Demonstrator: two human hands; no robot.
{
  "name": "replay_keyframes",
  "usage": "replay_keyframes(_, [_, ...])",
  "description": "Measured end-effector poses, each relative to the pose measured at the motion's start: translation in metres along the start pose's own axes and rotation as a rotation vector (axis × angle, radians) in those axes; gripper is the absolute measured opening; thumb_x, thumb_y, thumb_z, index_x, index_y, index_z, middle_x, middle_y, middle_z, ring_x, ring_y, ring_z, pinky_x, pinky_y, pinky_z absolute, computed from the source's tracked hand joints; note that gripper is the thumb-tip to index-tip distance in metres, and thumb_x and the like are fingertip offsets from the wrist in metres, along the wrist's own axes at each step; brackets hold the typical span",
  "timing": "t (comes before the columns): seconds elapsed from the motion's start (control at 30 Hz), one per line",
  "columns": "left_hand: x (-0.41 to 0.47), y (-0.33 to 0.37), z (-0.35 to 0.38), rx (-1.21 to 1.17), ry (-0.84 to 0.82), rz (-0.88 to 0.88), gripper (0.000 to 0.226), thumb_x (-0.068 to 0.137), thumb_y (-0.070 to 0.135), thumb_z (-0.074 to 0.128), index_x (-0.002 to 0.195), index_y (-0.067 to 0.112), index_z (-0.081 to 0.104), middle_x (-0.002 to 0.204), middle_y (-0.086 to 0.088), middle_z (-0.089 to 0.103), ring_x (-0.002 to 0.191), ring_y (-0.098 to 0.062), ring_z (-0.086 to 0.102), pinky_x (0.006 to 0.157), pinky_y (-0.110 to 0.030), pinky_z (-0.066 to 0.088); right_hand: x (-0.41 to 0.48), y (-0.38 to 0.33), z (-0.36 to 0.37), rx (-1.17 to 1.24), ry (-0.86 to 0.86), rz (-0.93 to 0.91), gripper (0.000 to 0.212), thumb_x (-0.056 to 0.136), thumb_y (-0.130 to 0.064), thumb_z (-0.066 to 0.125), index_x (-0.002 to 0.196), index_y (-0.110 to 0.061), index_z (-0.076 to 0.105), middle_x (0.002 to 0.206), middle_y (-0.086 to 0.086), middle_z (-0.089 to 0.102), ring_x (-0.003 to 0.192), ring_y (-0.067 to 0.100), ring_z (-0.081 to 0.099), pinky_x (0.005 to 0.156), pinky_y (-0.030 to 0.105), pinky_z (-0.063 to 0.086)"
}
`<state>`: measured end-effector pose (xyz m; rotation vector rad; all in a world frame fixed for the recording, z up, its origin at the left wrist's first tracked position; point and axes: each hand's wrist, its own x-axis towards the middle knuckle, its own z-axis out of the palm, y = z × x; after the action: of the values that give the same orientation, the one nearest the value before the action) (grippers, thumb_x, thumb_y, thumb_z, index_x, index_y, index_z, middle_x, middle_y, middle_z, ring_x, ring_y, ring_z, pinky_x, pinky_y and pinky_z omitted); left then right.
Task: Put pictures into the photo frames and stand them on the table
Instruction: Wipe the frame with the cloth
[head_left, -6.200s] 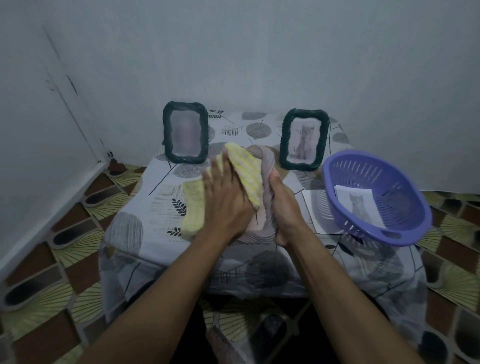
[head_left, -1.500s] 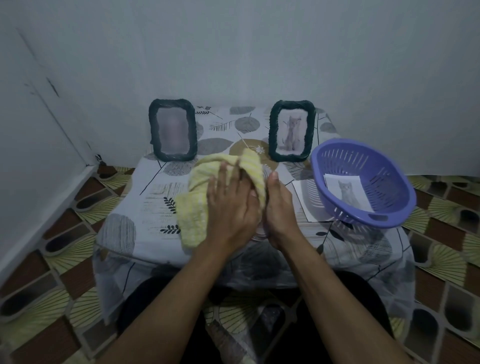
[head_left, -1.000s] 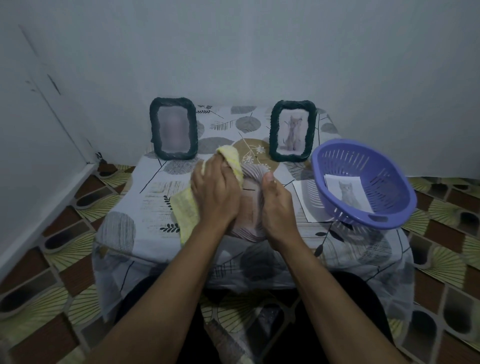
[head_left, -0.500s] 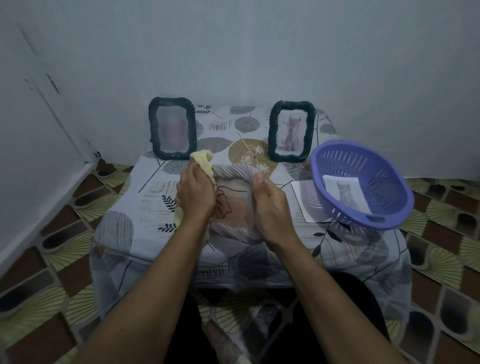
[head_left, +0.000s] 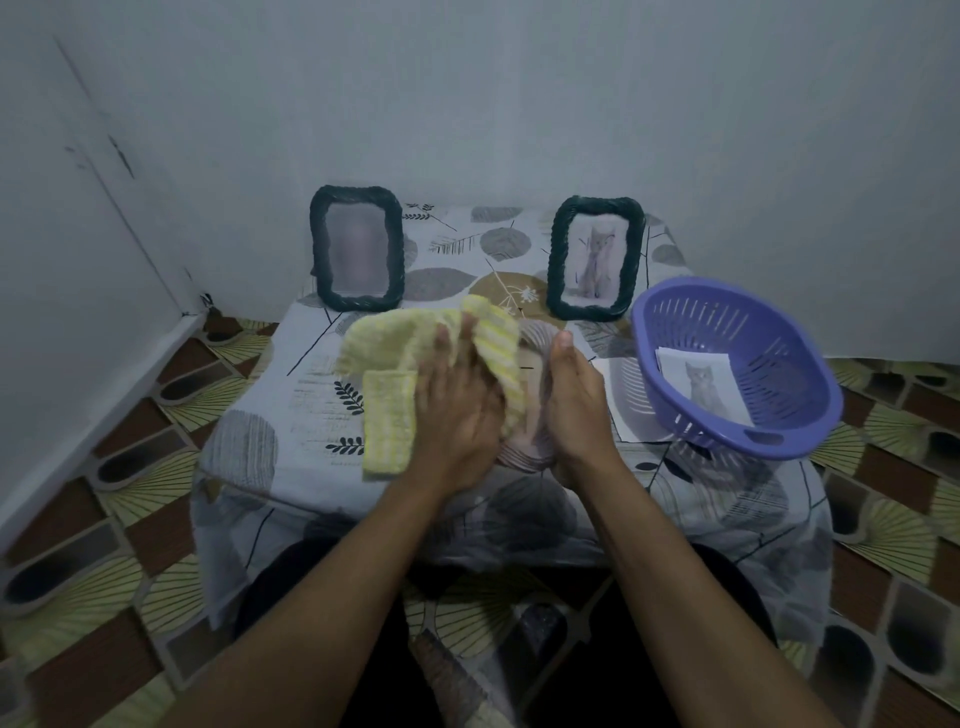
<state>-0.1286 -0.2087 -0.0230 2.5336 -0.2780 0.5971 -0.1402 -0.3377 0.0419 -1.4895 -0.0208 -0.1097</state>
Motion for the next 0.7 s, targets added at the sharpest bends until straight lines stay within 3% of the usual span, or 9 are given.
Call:
replay_keyframes(0.13, [0.016, -0.014, -0.014, 0.038, -0.068, -0.387, 0.060, 0.106, 0.038, 0.016, 0.141, 0.031, -0.033, 0.159, 0.000, -0.033, 0.149, -0.025, -0.024, 0.119, -0.057, -0.007, -0.004, -0.007, -0.005, 0.099, 0.031, -0.002, 0.055, 0.103, -0.053, 0.036, 0.102, -0.007, 0.066, 0.105, 0.034, 0.065, 0.099, 0.046, 0.066, 0.088, 0.062, 0.054])
replay_keyframes(0.2, [0.017, -0.003, -0.018, 0.019, -0.108, -0.418, 0.061, 0.103, 0.038, 0.012, 0.152, 0.021, -0.022, 0.162, -0.005, -0.026, 0.149, -0.028, -0.024, 0.119, -0.057, -0.011, -0.006, -0.009, 0.002, 0.124, 0.078, -0.020, 0.067, 0.096, -0.059, 0.039, 0.100, 0.006, 0.058, 0.108, 0.046, 0.052, 0.098, 0.058, 0.058, 0.082, 0.063, 0.052])
replay_keyframes(0.27, [0.014, 0.014, -0.018, 0.035, -0.176, -0.325, 0.070, 0.094, 0.038, 0.008, 0.157, 0.009, 0.000, 0.164, -0.012, -0.014, 0.148, -0.031, -0.024, 0.116, -0.056, -0.017, -0.007, -0.008, 0.008, 0.135, 0.143, -0.033, 0.072, 0.097, -0.056, 0.040, 0.102, 0.015, 0.049, 0.103, 0.048, 0.051, 0.086, 0.059, 0.055, 0.072, 0.049, 0.048])
replay_keyframes(0.33, [0.003, 0.031, -0.011, 0.041, -0.197, -0.110, 0.070, 0.093, 0.036, 0.010, 0.156, 0.006, 0.015, 0.164, -0.018, -0.004, 0.148, -0.034, -0.022, 0.115, -0.056, -0.017, -0.004, -0.005, 0.007, 0.152, 0.191, -0.015, 0.062, 0.105, -0.048, 0.038, 0.086, 0.009, 0.053, 0.073, 0.019, 0.065, 0.064, 0.034, 0.058, 0.071, 0.033, 0.043])
replay_keyframes(0.4, [-0.009, 0.044, -0.008, -0.027, -0.114, 0.101, 0.061, 0.098, 0.030, 0.016, 0.154, 0.009, 0.022, 0.164, -0.014, 0.009, 0.150, -0.036, -0.012, 0.119, -0.058, -0.009, 0.002, -0.004, 0.005, 0.193, 0.225, 0.019, 0.048, 0.108, -0.040, 0.034, 0.078, -0.012, 0.058, 0.061, -0.012, 0.063, 0.060, 0.006, 0.061, 0.066, 0.026, 0.048])
replay_keyframes(0.47, [-0.016, 0.045, -0.007, -0.105, -0.059, 0.216, 0.053, 0.103, 0.034, 0.014, 0.153, 0.019, 0.024, 0.163, -0.003, 0.022, 0.153, -0.029, 0.001, 0.121, -0.053, -0.004, 0.007, -0.003, 0.004, 0.272, 0.261, 0.068, 0.047, 0.108, -0.041, 0.033, 0.100, -0.009, 0.067, 0.082, -0.007, 0.075, 0.080, 0.007, 0.072, 0.073, 0.027, 0.057])
replay_keyframes(0.57, [-0.013, 0.028, -0.006, -0.044, 0.010, 0.250, 0.051, 0.104, 0.045, 0.007, 0.145, 0.028, 0.032, 0.160, 0.002, 0.030, 0.151, -0.026, 0.014, 0.120, -0.050, 0.003, 0.009, 0.007, 0.006, 0.415, 0.352, 0.170, 0.058, 0.105, -0.049, 0.034, 0.125, -0.001, 0.060, 0.114, 0.017, 0.071, 0.105, 0.026, 0.071, 0.091, 0.042, 0.058])
replay_keyframes(0.63, [-0.008, 0.012, -0.002, -0.023, 0.065, 0.101, 0.052, 0.103, 0.050, 0.009, 0.147, 0.033, 0.033, 0.163, 0.003, 0.018, 0.152, -0.028, 0.009, 0.120, -0.050, 0.000, 0.007, 0.012, 0.008, 0.505, 0.399, 0.227, 0.060, 0.104, -0.053, 0.035, 0.130, -0.003, 0.058, 0.122, 0.022, 0.067, 0.109, 0.032, 0.068, 0.097, 0.050, 0.054])
replay_keyframes(0.7, [0.000, 0.004, -0.001, -0.099, 0.082, -0.132, 0.056, 0.100, 0.052, 0.014, 0.154, 0.035, 0.018, 0.165, 0.002, -0.004, 0.152, -0.030, -0.005, 0.120, -0.052, -0.005, 0.004, 0.014, 0.007, 0.570, 0.414, 0.245, 0.056, 0.104, -0.052, 0.034, 0.128, -0.008, 0.058, 0.116, 0.020, 0.070, 0.102, 0.035, 0.071, 0.091, 0.054, 0.056])
